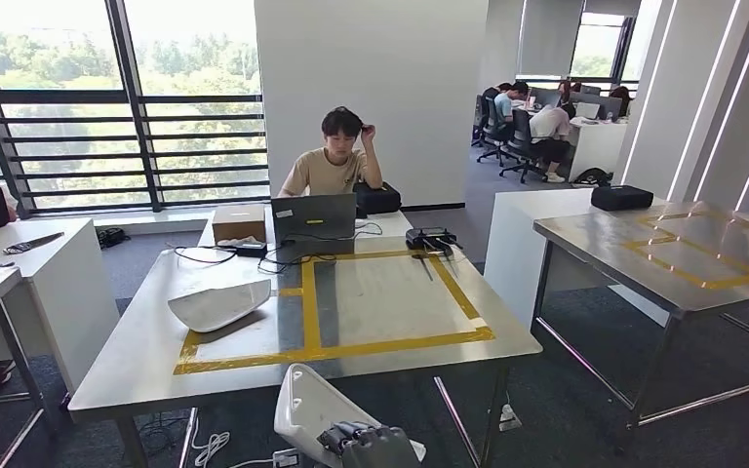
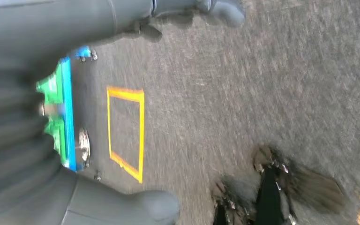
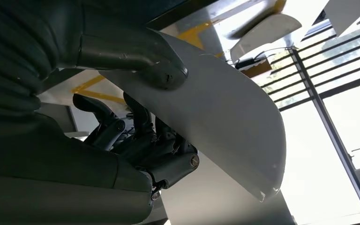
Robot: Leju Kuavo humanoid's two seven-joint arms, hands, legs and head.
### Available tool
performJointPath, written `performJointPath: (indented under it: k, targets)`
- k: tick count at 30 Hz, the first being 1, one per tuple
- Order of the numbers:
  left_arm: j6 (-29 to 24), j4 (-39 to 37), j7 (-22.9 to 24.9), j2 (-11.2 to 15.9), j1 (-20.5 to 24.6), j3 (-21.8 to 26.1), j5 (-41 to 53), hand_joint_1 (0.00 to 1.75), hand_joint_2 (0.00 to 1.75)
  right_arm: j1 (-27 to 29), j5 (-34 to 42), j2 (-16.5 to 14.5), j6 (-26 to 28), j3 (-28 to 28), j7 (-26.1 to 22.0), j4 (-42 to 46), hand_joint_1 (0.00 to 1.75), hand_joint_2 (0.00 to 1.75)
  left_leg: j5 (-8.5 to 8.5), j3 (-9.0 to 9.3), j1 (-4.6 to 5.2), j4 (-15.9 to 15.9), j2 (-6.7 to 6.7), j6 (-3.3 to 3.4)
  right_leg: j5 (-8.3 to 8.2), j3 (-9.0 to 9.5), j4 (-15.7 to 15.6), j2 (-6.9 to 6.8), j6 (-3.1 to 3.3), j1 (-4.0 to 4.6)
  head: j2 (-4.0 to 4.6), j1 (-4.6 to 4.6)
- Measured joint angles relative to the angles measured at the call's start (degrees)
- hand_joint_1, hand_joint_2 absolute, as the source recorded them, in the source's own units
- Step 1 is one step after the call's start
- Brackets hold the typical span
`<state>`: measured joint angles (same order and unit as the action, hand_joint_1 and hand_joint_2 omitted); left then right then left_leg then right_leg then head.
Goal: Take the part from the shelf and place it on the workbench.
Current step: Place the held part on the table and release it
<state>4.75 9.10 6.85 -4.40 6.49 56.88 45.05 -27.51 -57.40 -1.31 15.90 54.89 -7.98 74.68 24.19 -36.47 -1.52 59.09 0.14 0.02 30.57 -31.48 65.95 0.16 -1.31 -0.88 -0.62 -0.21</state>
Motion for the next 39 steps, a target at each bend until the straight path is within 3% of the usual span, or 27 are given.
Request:
performJointPath:
  k: [1, 3, 4, 5, 6, 9, 10, 13, 14, 16, 18, 20, 21, 22, 24, 25, 26, 28, 29, 31, 32, 34, 35, 36, 37, 39]
  targets:
    - [0.02, 0.01, -0.02, 0.02, 0.01, 0.03, 0.01, 0.00, 1.75, -0.21, 0.52, 0.01, -0.02, -0.27, -0.17, 0.04, 1.75, 1.75, 0.47, 0.47, 0.06, -0.04, -0.09, 0.26, 0.71, -2.72, 3.71, -0.01, -0.14, 0.00, 0.00, 0.07]
    - [0.04, 0.01, -0.03, 0.09, 0.01, 0.07, 0.03, 0.00, 1.75, -0.59, 1.66, 0.02, -0.20, -0.99, -0.47, 0.06, 1.75, 1.75, 1.54, 1.49, 0.29, -0.05, -0.32, 0.55, 4.38, -7.72, 9.19, -0.01, -0.18, 0.08, -0.01, 0.19]
    - [0.05, 0.01, -0.03, 0.11, -0.01, 0.09, 0.04, 0.00, 1.75, -0.73, 2.07, 0.02, -0.32, -1.38, -0.61, 0.04, 1.75, 1.75, 2.12, 2.15, 0.43, -0.05, -0.47, 0.62, 6.05, -9.22, 9.82, -0.01, -0.08, 0.14, -0.01, 0.22]
    - [0.07, 0.00, -0.03, 0.13, -0.02, 0.14, 0.05, 0.00, 1.75, -0.89, 2.40, 0.02, -0.42, -1.72, -0.78, 0.03, 1.75, 1.75, 2.73, 2.92, 0.58, -0.05, -0.62, 0.65, 6.59, -9.95, 8.89, 0.00, 0.20, 0.26, -0.01, 0.27]
    - [0.09, -0.01, -0.03, 0.13, -0.02, 0.19, 0.06, 0.00, 1.75, -1.10, 2.69, 0.02, -0.47, -2.01, -0.93, 0.01, 1.75, 1.75, 3.38, 3.78, 0.73, -0.05, -0.75, 0.65, 5.50, -9.93, 6.45, 0.00, 0.63, 0.46, -0.01, 0.30]
    - [0.21, -0.05, -0.03, -0.01, 0.06, 0.30, 0.07, 0.00, 1.75, -1.78, 3.72, 0.06, -0.50, -2.87, -1.11, -0.22, 1.75, 1.75, 5.36, 5.80, 1.18, 0.04, -1.04, 0.33, -3.46, -8.24, -3.80, 0.28, 2.27, 1.59, 0.00, 0.31]
    - [0.27, -0.07, -0.03, -0.04, 0.10, 0.32, 0.07, 0.00, 1.75, -1.96, 4.14, 0.08, -0.50, -3.29, -1.08, -0.38, 1.75, 1.75, 5.96, 6.22, 1.28, 0.02, -1.13, 0.10, -5.25, -7.74, -5.63, 0.47, 2.55, 1.87, 0.00, 0.29]
    - [0.42, -0.05, -0.02, 0.07, 0.13, 0.40, 0.08, 0.00, 1.75, -2.69, 5.32, -0.04, -0.38, -5.07, -1.19, -1.01, 1.75, 1.75, 6.24, 7.04, 1.40, 1.67, -1.28, -0.85, -6.04, -5.76, -6.79, 0.69, 3.04, 1.72, -0.01, 0.18]
    - [0.46, -0.05, -0.01, 0.09, 0.15, 0.42, 0.08, 0.00, 1.75, -3.03, 5.57, -0.17, -0.33, -5.68, -1.35, -1.26, 1.75, 1.75, 5.93, 6.40, 1.40, 3.56, -1.18, -1.10, -6.11, -5.00, -6.95, 0.61, 3.37, 1.57, -0.01, 0.11]
    - [0.54, -0.07, 0.01, 0.13, 0.27, 0.43, 0.08, 0.00, 1.75, -3.60, 5.87, -0.47, -0.35, -6.58, -1.76, -1.89, 1.75, 1.75, 6.58, 2.76, 1.32, 9.36, -0.84, -1.58, -5.50, -3.75, -7.05, 0.46, 3.89, 1.43, -0.01, 0.02]
    - [0.55, -0.08, 0.02, 0.20, 0.20, 0.45, 0.08, 0.00, 1.75, -3.86, 6.02, -0.70, -0.44, -7.15, -2.09, -2.68, 1.75, 1.75, 9.88, -1.91, 1.25, 15.07, -0.67, -1.98, -4.34, -2.69, -7.04, 0.49, 4.09, 1.42, 0.00, -0.08]
    - [0.54, -0.07, 0.03, 0.35, -0.01, 0.54, 0.08, 0.00, 1.75, -3.89, 6.08, -0.86, -0.49, -7.62, -2.18, -3.36, 1.75, 1.75, 12.57, -4.47, 1.21, 15.84, -0.56, -2.04, -2.97, -1.17, -7.03, 0.62, 4.02, 1.38, 0.00, -0.15]
    - [0.54, -0.07, 0.03, 0.42, -0.10, 0.59, 0.07, 0.00, 1.75, -3.95, 6.10, -0.92, -0.49, -7.80, -2.24, -3.62, 1.75, 1.75, 12.02, -4.62, 1.19, 13.92, -0.51, -2.00, -2.23, -0.24, -7.02, 0.66, 3.93, 1.34, 0.00, -0.19]
    - [0.54, -0.07, 0.02, 0.49, -0.18, 0.63, 0.07, 0.00, 1.75, -4.09, 6.18, -1.04, -0.51, -7.94, -2.34, -3.90, 1.75, 1.75, 9.76, -4.22, 1.19, 10.67, -0.45, -1.97, -1.41, 0.76, -7.01, 0.67, 3.79, 1.30, 0.01, -0.22]
    - [0.58, -0.11, -0.11, 0.59, -0.40, 0.70, 0.04, 0.00, 1.75, -4.69, 6.54, -1.36, -0.60, -8.07, -2.82, -4.64, 1.75, 1.75, 2.45, -3.29, 1.25, 3.68, -0.20, -1.65, 0.18, 2.18, -6.97, 0.73, 3.36, 1.39, 0.01, -0.28]
    - [0.64, -0.13, -0.21, 0.63, -0.46, 0.73, 0.01, 0.00, 1.75, -5.05, 6.85, -1.56, -0.67, -8.13, -3.06, -5.08, 1.75, 1.75, -0.26, -2.91, 1.31, 1.53, -0.09, -1.31, 0.85, 2.62, -7.07, 0.80, 3.04, 1.47, 0.01, -0.27]
    - [0.76, -0.14, -0.30, 0.67, -0.50, 0.77, -0.03, 0.00, 1.75, -5.37, 7.14, -1.72, -0.69, -8.21, -3.30, -5.47, 1.75, 1.75, -1.63, -2.72, 1.34, 0.54, -0.02, -0.90, 1.21, 2.91, -7.00, 0.88, 2.72, 1.58, 0.01, -0.27]
    - [1.03, -0.13, -0.49, 0.73, -0.41, 0.81, -0.10, 0.00, 1.75, -5.99, 7.66, -1.99, -0.65, -8.45, -3.64, -6.10, 1.75, 1.75, -1.15, -1.92, 1.25, 0.40, -0.13, -0.04, 0.91, 2.80, -5.88, 0.90, 2.12, 1.64, -0.01, -0.13]
    - [1.15, -0.12, -0.58, 0.77, -0.41, 0.82, -0.11, 0.00, 1.75, -6.27, 7.84, -2.08, -0.58, -8.55, -3.87, -6.38, 1.75, 1.75, -0.79, -1.42, 1.14, 0.24, -0.20, 0.33, 0.17, 1.83, -3.83, 0.80, 1.82, 1.63, -0.01, -0.08]
    - [1.25, -0.11, -0.75, 0.87, -0.38, 0.83, -0.11, 0.00, 1.75, -6.69, 8.10, -2.19, -0.51, -8.64, -4.18, -6.99, 1.75, 1.75, 0.20, -0.18, 1.02, 0.06, -0.31, 0.91, -0.35, -2.37, 2.55, 0.54, 1.17, 1.45, -0.01, 0.04]
    - [1.26, -0.11, -0.80, 0.95, -0.40, 0.83, -0.11, 0.00, 1.75, -6.76, 8.18, -2.22, -0.50, -8.66, -4.26, -7.30, 1.75, 1.75, 0.82, 0.45, 1.02, 0.03, -0.35, 1.06, 0.61, -4.94, 5.88, 0.44, 0.87, 1.34, -0.01, 0.08]
    - [1.26, -0.11, -0.81, 1.06, -0.47, 0.84, -0.11, 0.00, 1.75, -6.75, 8.28, -2.23, -0.51, -8.66, -4.27, -7.92, 1.75, 1.75, 2.20, 1.96, 1.02, 0.02, -0.48, 1.12, 4.51, -9.17, 9.61, 0.34, 0.56, 1.10, 0.00, 0.13]
    - [1.26, -0.11, -0.81, 1.09, -0.50, 0.84, -0.10, 0.00, 1.75, -6.73, 8.30, -2.23, -0.51, -8.66, -4.27, -8.19, 1.75, 1.75, 2.96, 2.88, 1.02, 0.02, -0.57, 1.05, 5.84, -10.33, 9.43, 0.29, 0.53, 1.02, 0.00, 0.14]
    - [1.26, -0.11, -0.81, 1.12, -0.52, 0.85, -0.10, 0.00, 1.75, -6.73, 8.31, -2.23, -0.51, -8.66, -4.27, -8.41, 1.75, 1.75, 3.76, 3.93, 1.02, 0.02, -0.66, 0.97, 5.82, -10.74, 7.71, 0.25, 0.60, 0.98, 0.00, 0.16]
    - [1.26, -0.11, -0.81, 1.12, -0.52, 0.85, -0.09, 0.00, 1.75, -6.73, 8.32, -2.23, -0.52, -8.66, -4.28, -8.58, 1.75, 1.75, 4.58, 5.02, 1.03, 0.02, -0.73, 0.85, 4.08, -10.50, 4.70, 0.22, 0.74, 0.97, 0.00, 0.17]
    - [1.26, -0.15, -0.82, 1.09, -0.54, 0.85, -0.03, 0.00, 1.75, -6.74, 8.34, -2.22, -0.54, -8.66, -4.28, -8.93, 1.75, 1.75, 6.19, 6.68, 1.10, 0.06, -0.84, 0.51, -3.02, -9.37, -2.46, 0.05, 1.32, 1.18, 0.01, 0.20]
